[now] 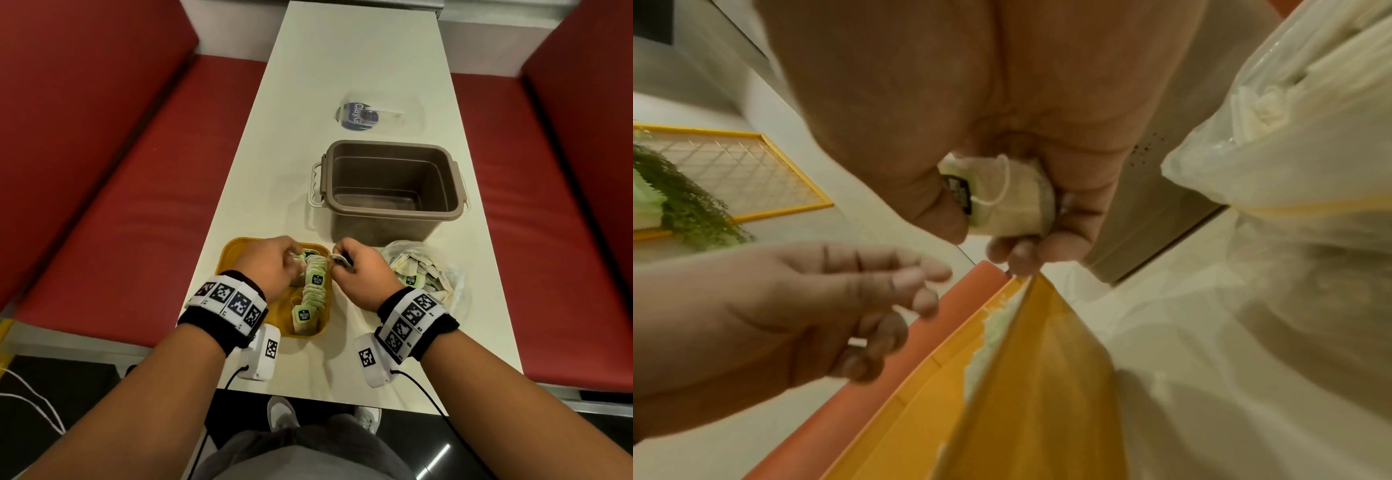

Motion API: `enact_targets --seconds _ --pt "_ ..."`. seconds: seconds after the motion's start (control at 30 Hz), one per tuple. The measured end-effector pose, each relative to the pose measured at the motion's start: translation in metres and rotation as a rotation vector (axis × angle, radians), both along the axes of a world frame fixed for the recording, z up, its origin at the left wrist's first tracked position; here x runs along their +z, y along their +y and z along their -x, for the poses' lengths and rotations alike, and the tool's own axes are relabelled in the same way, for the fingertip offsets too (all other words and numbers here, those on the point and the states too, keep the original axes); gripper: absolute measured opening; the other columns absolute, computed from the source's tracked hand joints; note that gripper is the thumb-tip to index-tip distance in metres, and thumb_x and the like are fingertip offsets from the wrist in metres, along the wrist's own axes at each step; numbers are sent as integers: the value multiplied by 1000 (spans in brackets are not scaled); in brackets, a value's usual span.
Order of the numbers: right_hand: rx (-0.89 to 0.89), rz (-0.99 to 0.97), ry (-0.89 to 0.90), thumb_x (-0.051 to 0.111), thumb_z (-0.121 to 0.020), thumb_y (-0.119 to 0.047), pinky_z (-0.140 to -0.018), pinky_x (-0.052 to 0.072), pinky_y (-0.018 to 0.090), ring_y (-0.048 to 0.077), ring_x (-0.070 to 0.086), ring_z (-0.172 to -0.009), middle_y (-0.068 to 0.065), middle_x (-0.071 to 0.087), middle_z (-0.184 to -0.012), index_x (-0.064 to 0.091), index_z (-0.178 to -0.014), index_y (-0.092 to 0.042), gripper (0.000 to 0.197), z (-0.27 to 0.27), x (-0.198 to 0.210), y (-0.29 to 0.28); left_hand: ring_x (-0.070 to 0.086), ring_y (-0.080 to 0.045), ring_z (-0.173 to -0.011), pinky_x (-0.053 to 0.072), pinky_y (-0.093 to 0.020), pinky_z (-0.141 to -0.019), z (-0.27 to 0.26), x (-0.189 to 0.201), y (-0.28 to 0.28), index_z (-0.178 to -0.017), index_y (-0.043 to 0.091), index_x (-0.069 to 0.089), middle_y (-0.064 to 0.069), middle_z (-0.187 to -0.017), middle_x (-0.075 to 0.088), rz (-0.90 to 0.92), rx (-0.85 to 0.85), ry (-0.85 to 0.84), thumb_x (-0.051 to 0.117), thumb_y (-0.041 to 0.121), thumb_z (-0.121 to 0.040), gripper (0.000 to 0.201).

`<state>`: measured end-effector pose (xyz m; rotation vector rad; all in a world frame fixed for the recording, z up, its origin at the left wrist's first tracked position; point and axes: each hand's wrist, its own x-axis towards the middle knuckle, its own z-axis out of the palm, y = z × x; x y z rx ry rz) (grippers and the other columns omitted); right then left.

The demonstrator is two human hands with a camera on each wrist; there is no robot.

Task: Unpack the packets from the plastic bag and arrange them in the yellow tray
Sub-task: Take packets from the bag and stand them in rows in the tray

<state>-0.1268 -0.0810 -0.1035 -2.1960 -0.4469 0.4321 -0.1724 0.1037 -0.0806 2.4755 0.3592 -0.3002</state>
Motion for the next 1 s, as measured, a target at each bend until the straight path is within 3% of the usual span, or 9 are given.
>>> enact_targets --seconds 0.07,0.13,0.27,0.43,0.57,0.63,0.77,0.87,1.0 --pt "10 -71 -28 64 -91 -17 -67 46 29 15 57 -74 -2 63 -79 58 -88 -18 7 3 1 1 58 -2 -79 47 -22 -76 4 17 -3 -107 33 66 14 -90 65 107 -63 -139 72 30 -85 22" --pt "26 -110 -51 67 -92 -23 -68 47 28 13 57 -73 -4 64 -79 61 -89 -17 9 4 1 4 54 2 -76 44 -20 -76 5 27 -6 -108 33 67 14 -93 64 115 -135 -215 73 30 -85 24" --pt "44 -126 -71 68 -92 -29 -69 50 29 15 61 -79 0 67 -85 66 -93 -15 14 5 -4 8 57 -7 -82 48 -28 -79 1 30 -13 -97 29 70 10 -94 65 22 -186 -220 69 29 -87 10" --pt "42 -106 -93 72 -87 -19 -67 39 19 9 56 -78 1 65 -89 68 -92 -12 9 4 -8 11 60 -13 -85 49 -30 -80 -2 33 -13 -94 26 69 8 -89 67 -47 -185 -226 65 28 -91 5" --pt "70 -101 -122 73 -85 -16 -69 46 27 16 59 -81 5 64 -89 67 -88 -9 10 2 -6 15 60 -15 -85 50 -33 -82 -4 35 -12 -95 24 70 6 -88 68 -72 -228 -227 65 26 -91 6" --pt "81 -60 -134 72 -85 -17 -69 45 28 13 55 -77 3 60 -87 66 -89 -8 12 1 -6 16 61 -14 -83 49 -30 -80 -5 34 -9 -93 23 70 5 -87 68 -61 -211 -222 66 23 -91 5" --pt "38 30 -133 70 -86 -22 -68 40 22 3 49 -72 -5 56 -88 60 -109 -19 25 -1 -11 12 61 -16 -82 47 -26 -76 -3 22 5 -92 21 71 3 -84 69 -86 -106 -184 66 20 -90 5" --pt "-3 126 -63 67 -88 -23 -61 38 23 6 51 -70 -2 58 -86 48 -126 -21 42 -1 -13 8 62 -17 -83 45 -23 -74 2 3 16 -90 20 70 2 -85 69 -120 -71 -73 63 14 -90 10" --pt "25 182 62 63 -90 -23 -73 48 29 15 63 -81 -1 66 -84 39 -138 -19 54 1 -16 8 64 -18 -82 45 -22 -70 13 -27 13 -87 23 68 2 -86 69 -71 -30 32 61 11 -89 14"
